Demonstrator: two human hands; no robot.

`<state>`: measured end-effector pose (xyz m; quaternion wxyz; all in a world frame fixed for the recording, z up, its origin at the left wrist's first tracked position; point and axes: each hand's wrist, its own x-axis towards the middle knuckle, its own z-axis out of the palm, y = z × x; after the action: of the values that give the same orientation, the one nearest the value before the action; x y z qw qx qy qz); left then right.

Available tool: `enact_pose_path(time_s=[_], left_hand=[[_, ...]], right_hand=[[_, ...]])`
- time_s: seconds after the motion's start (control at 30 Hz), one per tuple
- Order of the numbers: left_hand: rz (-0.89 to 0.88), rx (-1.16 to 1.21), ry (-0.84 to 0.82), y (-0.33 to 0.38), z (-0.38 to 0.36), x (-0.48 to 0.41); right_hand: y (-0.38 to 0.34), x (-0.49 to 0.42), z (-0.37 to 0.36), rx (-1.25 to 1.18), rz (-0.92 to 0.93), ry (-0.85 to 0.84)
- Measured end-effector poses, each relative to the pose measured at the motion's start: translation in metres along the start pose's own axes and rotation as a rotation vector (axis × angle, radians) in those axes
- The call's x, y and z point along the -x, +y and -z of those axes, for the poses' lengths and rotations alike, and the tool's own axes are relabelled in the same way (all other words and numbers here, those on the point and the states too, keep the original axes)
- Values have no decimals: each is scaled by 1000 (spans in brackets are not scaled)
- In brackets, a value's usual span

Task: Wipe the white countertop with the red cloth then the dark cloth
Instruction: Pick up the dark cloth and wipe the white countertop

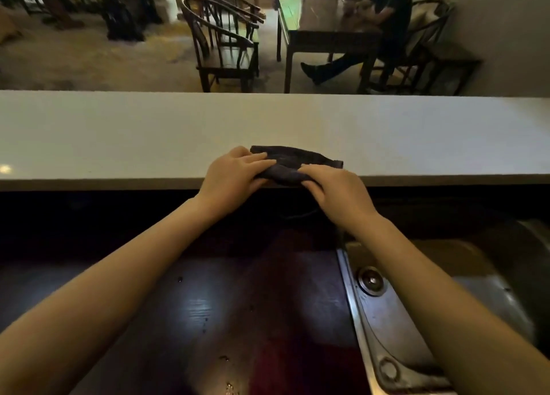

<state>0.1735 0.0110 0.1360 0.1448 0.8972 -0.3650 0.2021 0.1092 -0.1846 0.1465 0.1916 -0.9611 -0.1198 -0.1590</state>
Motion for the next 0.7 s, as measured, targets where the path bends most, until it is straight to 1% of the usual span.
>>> enact_pose_path(time_s=[0.07, 0.1, 0.17, 0.23, 0.27, 0.3, 0.4, 0.5, 0.6, 0.7], left_hand=[[-88, 0, 108, 18, 10, 17], [-115, 8, 135, 26, 13, 26], [-130, 26, 113, 40, 12, 47], [-102, 45, 20, 52, -1, 70], [-67, 73, -52, 58, -9, 81], [-18, 113, -132, 64, -19, 92], [185, 223, -453, 73, -54, 115], [308, 368, -677, 69, -91, 119], [369, 438, -796, 62, -119, 106], [404, 404, -829, 53, -141, 89]], right_hand=[[-5, 21, 7, -64, 9, 32], [-7, 33, 8, -95, 8, 27], [-8, 57, 5, -152, -13, -29], [-4, 80, -6, -205, -51, -115], [-2, 90, -13, -227, -81, -175], [2, 100, -21, -240, -110, -246], [18, 123, -47, -280, -186, -480], [38, 131, -70, -298, -260, -614], [56, 124, -93, -271, -343, -682], [72, 110, -114, -221, -391, -684]])
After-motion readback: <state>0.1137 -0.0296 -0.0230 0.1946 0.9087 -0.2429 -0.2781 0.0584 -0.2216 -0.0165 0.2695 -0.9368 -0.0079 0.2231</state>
